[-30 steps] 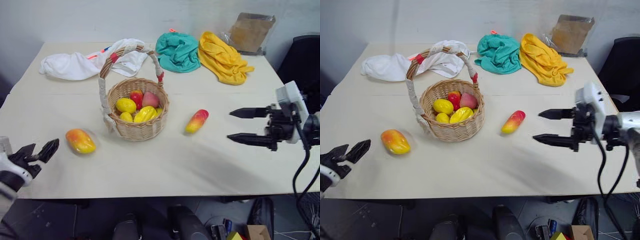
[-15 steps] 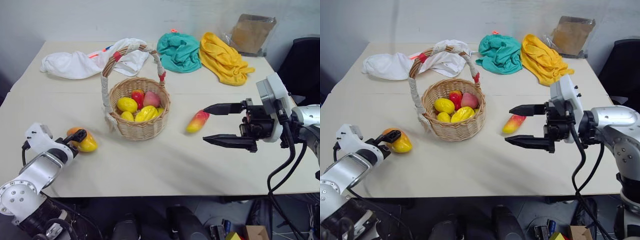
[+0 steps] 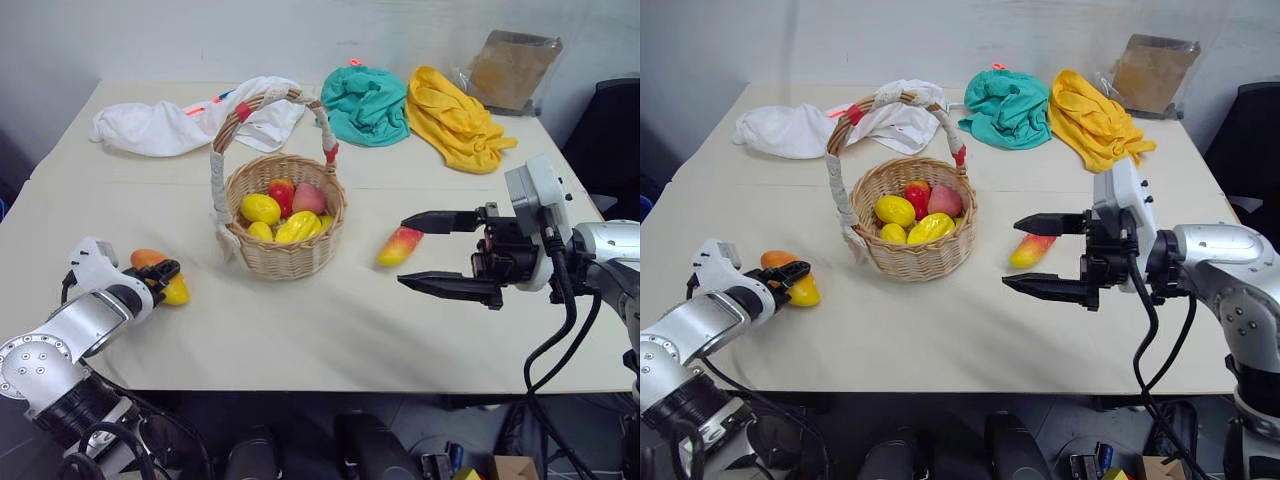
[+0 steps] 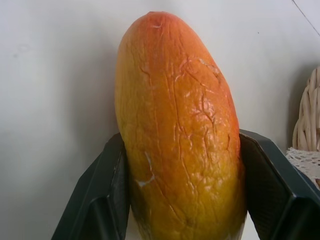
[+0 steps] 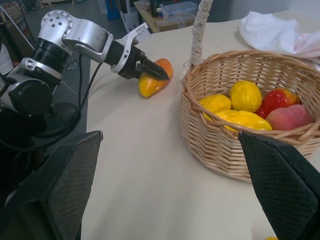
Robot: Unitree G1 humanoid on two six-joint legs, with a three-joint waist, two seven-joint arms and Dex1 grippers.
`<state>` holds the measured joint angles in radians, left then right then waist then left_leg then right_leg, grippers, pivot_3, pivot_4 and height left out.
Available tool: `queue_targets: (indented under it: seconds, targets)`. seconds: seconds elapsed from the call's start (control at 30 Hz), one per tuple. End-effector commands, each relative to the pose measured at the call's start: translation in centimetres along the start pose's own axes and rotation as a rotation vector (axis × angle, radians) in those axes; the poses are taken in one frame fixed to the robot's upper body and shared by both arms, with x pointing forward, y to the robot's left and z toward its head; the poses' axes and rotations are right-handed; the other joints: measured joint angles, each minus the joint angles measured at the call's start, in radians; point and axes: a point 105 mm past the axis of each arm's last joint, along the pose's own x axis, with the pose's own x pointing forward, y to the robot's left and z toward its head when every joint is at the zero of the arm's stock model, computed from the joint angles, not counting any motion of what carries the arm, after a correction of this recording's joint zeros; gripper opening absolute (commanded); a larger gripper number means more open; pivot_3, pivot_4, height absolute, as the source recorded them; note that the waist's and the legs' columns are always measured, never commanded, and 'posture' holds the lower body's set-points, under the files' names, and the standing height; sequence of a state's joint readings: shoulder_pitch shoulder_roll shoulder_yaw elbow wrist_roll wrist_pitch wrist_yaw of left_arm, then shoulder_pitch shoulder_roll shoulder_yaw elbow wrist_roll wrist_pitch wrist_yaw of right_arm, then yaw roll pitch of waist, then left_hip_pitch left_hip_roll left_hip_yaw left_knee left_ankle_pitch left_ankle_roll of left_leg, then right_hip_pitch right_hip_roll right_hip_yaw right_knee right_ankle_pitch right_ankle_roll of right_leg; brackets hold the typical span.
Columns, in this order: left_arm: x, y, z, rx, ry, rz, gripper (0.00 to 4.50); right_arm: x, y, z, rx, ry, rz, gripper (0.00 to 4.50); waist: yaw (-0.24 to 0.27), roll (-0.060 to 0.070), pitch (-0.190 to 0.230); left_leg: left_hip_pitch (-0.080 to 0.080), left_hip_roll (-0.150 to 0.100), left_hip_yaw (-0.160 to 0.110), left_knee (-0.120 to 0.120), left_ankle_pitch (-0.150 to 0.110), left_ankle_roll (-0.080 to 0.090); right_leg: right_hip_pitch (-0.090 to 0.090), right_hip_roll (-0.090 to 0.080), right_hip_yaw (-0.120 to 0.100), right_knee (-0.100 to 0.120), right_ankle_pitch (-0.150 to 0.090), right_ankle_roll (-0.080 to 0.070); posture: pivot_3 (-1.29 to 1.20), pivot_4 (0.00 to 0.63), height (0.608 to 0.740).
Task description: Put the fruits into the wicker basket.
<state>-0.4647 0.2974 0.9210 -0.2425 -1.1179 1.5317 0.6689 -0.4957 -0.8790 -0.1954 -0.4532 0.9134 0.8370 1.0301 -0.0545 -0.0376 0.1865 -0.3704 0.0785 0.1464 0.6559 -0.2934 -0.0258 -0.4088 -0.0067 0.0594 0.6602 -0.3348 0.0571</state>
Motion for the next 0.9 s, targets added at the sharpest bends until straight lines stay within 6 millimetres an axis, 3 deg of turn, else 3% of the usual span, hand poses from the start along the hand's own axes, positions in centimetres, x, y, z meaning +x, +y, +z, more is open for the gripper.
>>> queue_targets:
  seconds: [0.03, 0.1, 0.2, 0.33, 0.43, 0.53, 0.63, 0.77, 0.9]
  targets:
    - [-0.9, 1.9, 0.0, 0.052, 0.038, 0.041, 2.54, -0.3, 0.5, 1.2, -0.057, -0.024, 0.003, 4.50, -0.002, 0.000, 0.000, 0.000, 0.000, 0.000, 0.000, 0.000, 0.000, 0.000, 0.000, 0.000, 0.000, 0.000, 0.000, 0.00, 0.150, 0.740]
    - [-2.4, 1.8, 0.7, 0.167, 0.056, -0.026, 2.54, -0.3, 0.6, 1.4, -0.063, -0.023, 0.011, 4.50, -0.009, 0.000, 0.000, 0.000, 0.001, 0.001, -0.001, 0.000, -0.001, -0.001, 0.001, 0.000, 0.000, 0.000, -0.001, 0.00, 0.150, 0.740]
    - [-6.0, -1.0, 1.0, 0.429, 0.140, -0.263, 2.54, -0.3, 1.0, 2.2, -0.069, -0.033, 0.048, 4.50, -0.020, -0.003, 0.002, 0.000, 0.002, 0.001, -0.006, 0.002, -0.004, -0.004, 0.001, 0.000, 0.002, -0.002, -0.003, 0.00, 0.150, 0.740]
    - [-10.4, -5.2, -1.5, 0.709, 0.370, -0.567, 2.54, 0.1, 1.1, 2.8, -0.088, -0.035, 0.077, 4.50, -0.010, -0.005, 0.004, -0.001, 0.001, -0.003, -0.007, 0.002, -0.005, -0.004, -0.001, -0.004, 0.000, -0.003, -0.006, 0.00, 0.150, 0.740]
    - [-12.1, -7.9, -3.0, 0.809, 0.479, -0.764, 2.54, 0.5, 0.6, 3.0, -0.099, -0.038, 0.070, 4.50, -0.005, -0.003, 0.005, 0.000, -0.001, -0.002, -0.008, -0.001, -0.006, -0.003, -0.004, -0.003, -0.002, -0.003, -0.006, 0.00, 0.150, 0.740]
    - [-11.7, -10.7, -3.3, 0.867, 0.478, -0.888, 2.54, 0.7, 0.5, 3.1, -0.101, -0.041, 0.071, 4.50, 0.000, -0.003, 0.005, -0.001, -0.001, -0.002, -0.008, 0.000, -0.003, -0.003, -0.003, -0.003, -0.002, -0.003, -0.006, 0.00, 0.150, 0.740]
    - [-9.4, -14.5, -2.5, 0.876, 0.371, -0.955, 2.54, 1.0, 0.7, 3.1, -0.104, -0.040, 0.071, 4.50, 0.003, -0.003, 0.005, -0.001, -0.001, -0.003, -0.008, 0.000, -0.002, -0.003, -0.002, -0.003, -0.002, -0.003, -0.006, 0.00, 0.150, 0.740]
    - [-5.4, -19.8, 0.5, 0.705, 0.172, -0.927, 2.54, 0.7, 0.9, 3.0, -0.096, -0.041, 0.039, 4.50, 0.009, -0.003, 0.005, -0.003, -0.002, -0.002, -0.006, 0.001, 0.001, -0.003, -0.002, -0.002, -0.003, -0.002, -0.003, 0.00, 0.150, 0.740]
    - [-3.2, -22.3, 1.1, 0.624, 0.111, -0.884, 2.54, 0.1, 0.9, 2.4, -0.082, -0.037, 0.008, 4.50, -0.001, -0.003, 0.005, -0.006, -0.002, -0.001, -0.005, 0.001, 0.002, -0.005, -0.002, 0.000, -0.003, -0.001, 0.000, 0.00, 0.150, 0.740]
